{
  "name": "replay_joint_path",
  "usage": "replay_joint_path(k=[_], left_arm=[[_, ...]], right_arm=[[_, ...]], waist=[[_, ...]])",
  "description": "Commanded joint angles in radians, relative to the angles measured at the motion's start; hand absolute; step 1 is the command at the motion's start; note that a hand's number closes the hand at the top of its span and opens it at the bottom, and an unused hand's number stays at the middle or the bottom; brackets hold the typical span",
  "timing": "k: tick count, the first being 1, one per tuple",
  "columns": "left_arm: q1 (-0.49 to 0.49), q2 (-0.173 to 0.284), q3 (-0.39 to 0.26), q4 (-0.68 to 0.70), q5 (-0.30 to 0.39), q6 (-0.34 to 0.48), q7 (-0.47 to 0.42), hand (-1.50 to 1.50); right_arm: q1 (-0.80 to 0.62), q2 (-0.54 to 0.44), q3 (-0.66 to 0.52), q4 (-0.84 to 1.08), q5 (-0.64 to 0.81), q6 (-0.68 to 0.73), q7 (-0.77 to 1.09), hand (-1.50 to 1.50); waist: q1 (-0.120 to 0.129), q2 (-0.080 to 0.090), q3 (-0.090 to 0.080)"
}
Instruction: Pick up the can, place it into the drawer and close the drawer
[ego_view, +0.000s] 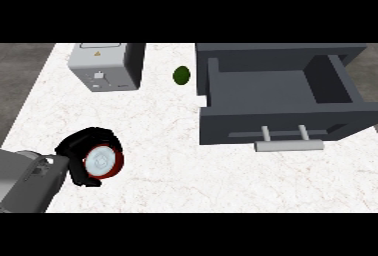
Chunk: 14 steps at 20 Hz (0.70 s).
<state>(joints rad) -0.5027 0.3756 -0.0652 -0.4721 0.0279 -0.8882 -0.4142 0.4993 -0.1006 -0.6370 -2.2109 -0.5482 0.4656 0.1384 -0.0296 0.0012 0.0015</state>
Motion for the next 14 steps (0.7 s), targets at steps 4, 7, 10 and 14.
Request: replay_joint_path(k=[4, 7, 10, 14], left_arm=[[0.039, -0.09, 0.096, -0.008, 0.141, -0.002, -0.055, 1.5], [0.072, -0.127, 0.253, -0.008, 0.247, 0.327, -0.053, 1.5], [0.036, -0.236, 0.323, -0.04, 0.297, 0.558, -0.078, 1.5], [-0.005, -0.325, 0.308, -0.2, 0.31, 0.711, -0.008, 1.5]], right_arm=[[0.001, 0.013, -0.003, -0.038, -0.002, -0.031, 0.038, -1.5], [0.03, 0.036, -0.028, -0.014, 0.007, -0.015, -0.002, -1.5], [0.036, 0.043, -0.013, -0.05, 0.002, -0.019, 0.018, -1.5], [0.058, 0.043, -0.035, -0.06, -0.027, 0.002, 0.026, -1.5]], waist=[[0.025, 0.001, -0.003], [0.054, -0.01, -0.001], [0.042, -0.01, -0.001], [0.038, -0.014, 0.001]])
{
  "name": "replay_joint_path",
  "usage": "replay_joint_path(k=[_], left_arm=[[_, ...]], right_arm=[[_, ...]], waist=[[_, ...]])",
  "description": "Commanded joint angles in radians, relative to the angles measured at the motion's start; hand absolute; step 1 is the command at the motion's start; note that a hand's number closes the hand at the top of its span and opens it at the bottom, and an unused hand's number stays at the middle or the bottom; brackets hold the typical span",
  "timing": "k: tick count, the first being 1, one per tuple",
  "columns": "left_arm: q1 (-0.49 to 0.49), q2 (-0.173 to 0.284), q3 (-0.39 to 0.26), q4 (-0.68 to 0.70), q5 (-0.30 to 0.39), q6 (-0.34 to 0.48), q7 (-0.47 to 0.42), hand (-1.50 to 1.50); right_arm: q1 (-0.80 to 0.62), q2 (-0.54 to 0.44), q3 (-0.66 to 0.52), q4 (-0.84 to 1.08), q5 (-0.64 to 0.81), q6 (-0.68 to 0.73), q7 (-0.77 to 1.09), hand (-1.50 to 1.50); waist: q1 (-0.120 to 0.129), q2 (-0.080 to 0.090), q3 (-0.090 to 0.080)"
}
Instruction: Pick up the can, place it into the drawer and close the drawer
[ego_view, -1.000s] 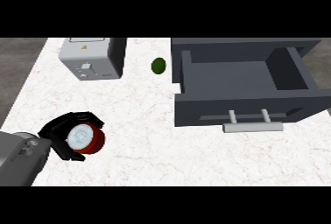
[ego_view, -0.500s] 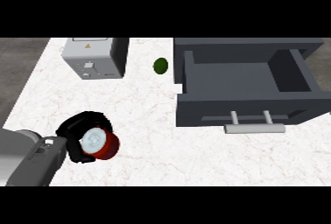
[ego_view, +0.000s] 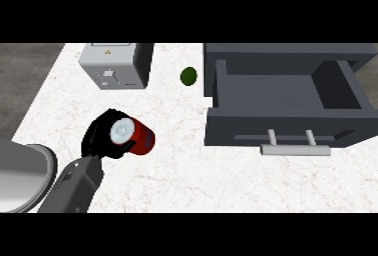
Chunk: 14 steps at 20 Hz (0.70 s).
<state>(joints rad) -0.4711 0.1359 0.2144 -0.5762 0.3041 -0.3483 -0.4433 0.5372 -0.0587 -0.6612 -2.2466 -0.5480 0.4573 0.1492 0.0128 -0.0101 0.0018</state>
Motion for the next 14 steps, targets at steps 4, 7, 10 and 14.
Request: replay_joint_path(k=[4, 7, 10, 14], left_arm=[[-0.006, -0.132, -0.035, -0.318, 0.014, 0.291, 0.122, 1.5], [0.011, -0.134, -0.12, -0.489, 0.016, 0.368, 0.206, 1.5], [0.081, -0.135, -0.208, -0.654, 0.021, 0.446, 0.308, 1.5], [0.09, -0.135, -0.258, -0.786, -0.027, 0.521, 0.395, 1.5]], right_arm=[[-0.013, 0.004, -0.016, -0.036, -0.044, -0.007, 0.035, -1.5], [0.021, 0.021, -0.022, -0.067, -0.036, 0.01, 0.045, -1.5], [-0.044, 0.019, -0.024, -0.001, 0.001, 0.011, 0.025, -1.5], [0.034, 0.057, 0.05, -0.114, 0.016, -0.041, 0.046, -1.5]], waist=[[-0.003, 0.0, 0.0], [-0.004, -0.002, 0.0], [-0.006, 0.003, -0.001], [-0.014, 0.005, -0.001]])
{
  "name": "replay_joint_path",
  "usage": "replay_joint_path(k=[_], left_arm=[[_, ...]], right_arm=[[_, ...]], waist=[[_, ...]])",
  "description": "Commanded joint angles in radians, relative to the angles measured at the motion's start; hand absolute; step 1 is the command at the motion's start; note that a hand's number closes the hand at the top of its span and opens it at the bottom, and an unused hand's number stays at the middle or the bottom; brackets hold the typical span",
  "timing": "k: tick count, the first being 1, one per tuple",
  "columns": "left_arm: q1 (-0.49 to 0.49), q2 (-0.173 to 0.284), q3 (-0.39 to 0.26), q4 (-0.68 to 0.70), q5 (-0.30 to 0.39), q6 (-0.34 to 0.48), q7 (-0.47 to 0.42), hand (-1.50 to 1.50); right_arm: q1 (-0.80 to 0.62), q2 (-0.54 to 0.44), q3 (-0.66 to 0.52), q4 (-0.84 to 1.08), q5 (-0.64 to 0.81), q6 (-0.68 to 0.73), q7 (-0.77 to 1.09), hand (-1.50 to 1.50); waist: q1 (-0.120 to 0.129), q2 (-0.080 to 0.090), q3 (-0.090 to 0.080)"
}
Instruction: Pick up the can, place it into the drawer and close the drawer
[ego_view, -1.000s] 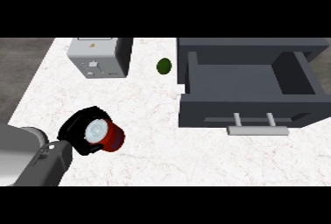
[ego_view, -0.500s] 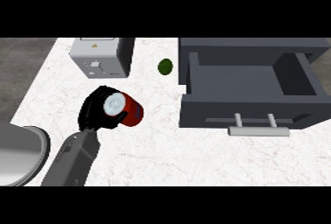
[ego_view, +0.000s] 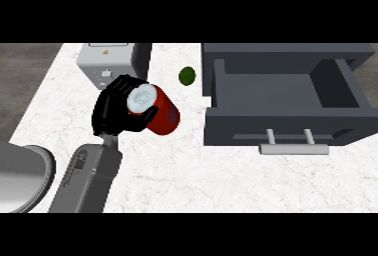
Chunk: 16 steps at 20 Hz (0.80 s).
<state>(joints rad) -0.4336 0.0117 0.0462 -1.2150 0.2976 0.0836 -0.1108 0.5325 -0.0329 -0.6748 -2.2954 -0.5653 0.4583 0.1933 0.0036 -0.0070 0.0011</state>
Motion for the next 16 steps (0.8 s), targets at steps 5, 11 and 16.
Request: replay_joint_path(k=[5, 11, 16], left_arm=[[-0.129, -0.011, -0.092, -0.154, -0.042, 0.193, 0.193, 1.5], [-0.234, -0.011, -0.09, -0.145, -0.093, 0.247, 0.276, 1.5], [-0.353, -0.011, -0.182, -0.095, -0.046, 0.393, 0.294, 1.5]], right_arm=[[-0.056, 0.011, -0.009, 0.033, 0.035, 0.022, 0.009, -1.5], [0.017, 0.032, 0.044, -0.012, 0.022, 0.007, -0.03, -1.5], [-0.09, -0.004, -0.005, 0.032, 0.02, -0.006, 0.045, -1.5]], waist=[[-0.01, 0.006, -0.001], [-0.018, 0.005, -0.001], [-0.016, 0.007, -0.001]])
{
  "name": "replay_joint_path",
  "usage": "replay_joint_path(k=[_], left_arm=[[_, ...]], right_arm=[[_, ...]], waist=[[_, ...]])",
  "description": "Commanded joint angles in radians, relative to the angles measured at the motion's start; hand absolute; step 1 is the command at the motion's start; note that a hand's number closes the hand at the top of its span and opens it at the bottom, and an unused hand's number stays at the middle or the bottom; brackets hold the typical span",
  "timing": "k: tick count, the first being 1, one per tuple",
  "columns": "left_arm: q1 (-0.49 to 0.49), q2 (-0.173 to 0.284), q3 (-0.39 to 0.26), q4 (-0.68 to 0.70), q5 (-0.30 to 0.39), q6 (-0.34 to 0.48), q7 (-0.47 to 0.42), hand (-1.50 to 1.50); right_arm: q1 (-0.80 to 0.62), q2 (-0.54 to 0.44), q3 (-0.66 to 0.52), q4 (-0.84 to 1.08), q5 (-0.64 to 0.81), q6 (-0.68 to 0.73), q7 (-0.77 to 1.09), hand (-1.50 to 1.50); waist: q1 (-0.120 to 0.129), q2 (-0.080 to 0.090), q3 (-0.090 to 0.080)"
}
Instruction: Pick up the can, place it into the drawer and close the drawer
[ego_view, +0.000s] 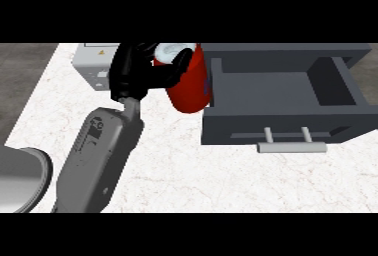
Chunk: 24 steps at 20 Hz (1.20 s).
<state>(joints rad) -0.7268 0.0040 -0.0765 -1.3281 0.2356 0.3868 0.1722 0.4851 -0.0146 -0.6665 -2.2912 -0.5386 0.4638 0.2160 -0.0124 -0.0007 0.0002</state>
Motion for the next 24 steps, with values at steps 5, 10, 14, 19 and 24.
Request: replay_joint_path(k=[5, 10, 14, 19, 24], left_arm=[[-0.214, -0.004, -0.006, 0.166, 0.006, 0.08, 0.032, 1.5], [-0.325, -0.004, -0.069, 0.234, 0.064, 0.181, 0.011, 1.5], [-0.419, -0.004, -0.091, 0.364, 0.118, 0.2, -0.026, 1.5], [-0.478, -0.004, -0.107, 0.49, 0.202, 0.19, -0.108, 1.5], [-0.528, -0.004, -0.171, 0.566, 0.288, 0.219, -0.159, 1.5]], right_arm=[[-0.009, 0.01, -0.029, 0.049, -0.001, 0.06, -0.031, -1.5], [0.0, -0.018, -0.063, 0.034, -0.068, 0.049, -0.008, -1.5], [-0.062, -0.007, -0.017, 0.025, -0.014, -0.01, 0.039, -1.5], [-0.098, -0.024, 0.017, -0.005, 0.01, -0.031, 0.062, -1.5], [-0.095, -0.028, 0.022, -0.039, 0.002, -0.058, 0.113, -1.5]], waist=[[-0.005, 0.001, 0.0], [-0.014, 0.0, 0.0], [-0.017, 0.004, 0.0], [-0.023, 0.006, 0.0], [-0.028, 0.007, 0.0]])
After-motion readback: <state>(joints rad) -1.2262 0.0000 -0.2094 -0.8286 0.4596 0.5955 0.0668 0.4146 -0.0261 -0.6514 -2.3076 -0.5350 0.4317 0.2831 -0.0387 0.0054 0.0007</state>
